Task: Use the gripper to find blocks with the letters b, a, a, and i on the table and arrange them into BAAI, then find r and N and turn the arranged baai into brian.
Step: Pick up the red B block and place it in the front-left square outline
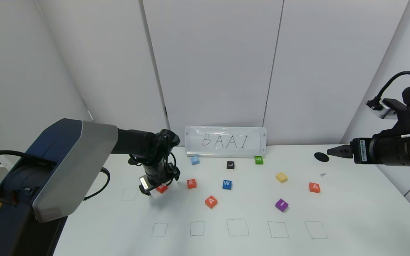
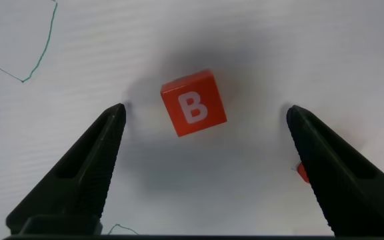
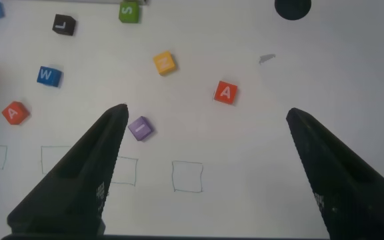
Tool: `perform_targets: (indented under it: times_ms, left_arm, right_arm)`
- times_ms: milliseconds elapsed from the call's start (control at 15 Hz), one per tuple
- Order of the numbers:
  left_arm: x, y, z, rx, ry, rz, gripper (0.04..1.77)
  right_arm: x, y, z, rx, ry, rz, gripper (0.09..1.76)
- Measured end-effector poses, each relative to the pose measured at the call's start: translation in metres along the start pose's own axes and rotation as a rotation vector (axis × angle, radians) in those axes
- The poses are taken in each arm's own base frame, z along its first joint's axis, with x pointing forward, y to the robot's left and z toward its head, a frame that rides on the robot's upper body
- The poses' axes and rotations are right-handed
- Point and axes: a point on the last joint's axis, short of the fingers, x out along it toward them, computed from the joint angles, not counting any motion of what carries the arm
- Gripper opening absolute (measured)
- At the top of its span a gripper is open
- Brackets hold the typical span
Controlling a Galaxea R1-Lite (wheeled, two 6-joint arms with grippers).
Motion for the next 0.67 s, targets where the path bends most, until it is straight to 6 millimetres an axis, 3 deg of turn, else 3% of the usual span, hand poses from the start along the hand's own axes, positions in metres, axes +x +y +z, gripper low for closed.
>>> perform_targets:
  times_ms: [600,667]
  left_arm:
    - [0.0058,0.0,-0.0001,-0.005,0.004,0.009,1.72]
    - [0.0064,0.0,-0.0003,-0.006,0.004,0.011,1.61]
  right_arm:
    - [0.0011,-0.0033,0.0011,0.006,-0.002,-0.009,1.71]
    - [0.0009,-0.0045,0.0017,0.009,-0.003,-0.012,1.71]
